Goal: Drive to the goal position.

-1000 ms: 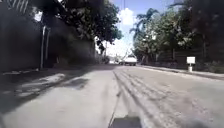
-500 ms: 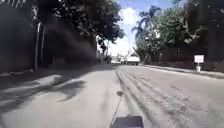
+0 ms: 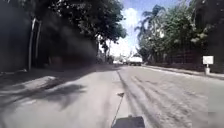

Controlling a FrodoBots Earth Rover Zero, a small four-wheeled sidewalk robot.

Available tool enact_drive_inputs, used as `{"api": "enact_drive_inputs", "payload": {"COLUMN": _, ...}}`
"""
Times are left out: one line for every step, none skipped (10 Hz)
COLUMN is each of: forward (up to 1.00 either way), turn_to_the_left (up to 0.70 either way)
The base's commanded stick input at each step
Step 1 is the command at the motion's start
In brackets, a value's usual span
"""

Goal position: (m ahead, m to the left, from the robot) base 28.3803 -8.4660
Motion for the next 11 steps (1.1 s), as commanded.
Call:
{"api": "enact_drive_inputs", "payload": {"forward": 1.0, "turn_to_the_left": -0.01}}
{"api": "enact_drive_inputs", "payload": {"forward": 1.0, "turn_to_the_left": -0.01}}
{"api": "enact_drive_inputs", "payload": {"forward": 1.0, "turn_to_the_left": -0.01}}
{"api": "enact_drive_inputs", "payload": {"forward": 1.0, "turn_to_the_left": -0.01}}
{"api": "enact_drive_inputs", "payload": {"forward": 1.0, "turn_to_the_left": -0.01}}
{"api": "enact_drive_inputs", "payload": {"forward": 1.0, "turn_to_the_left": -0.01}}
{"api": "enact_drive_inputs", "payload": {"forward": 1.0, "turn_to_the_left": -0.01}}
{"api": "enact_drive_inputs", "payload": {"forward": 1.0, "turn_to_the_left": -0.01}}
{"api": "enact_drive_inputs", "payload": {"forward": 1.0, "turn_to_the_left": -0.01}}
{"api": "enact_drive_inputs", "payload": {"forward": 1.0, "turn_to_the_left": -0.01}}
{"api": "enact_drive_inputs", "payload": {"forward": 1.0, "turn_to_the_left": -0.01}}
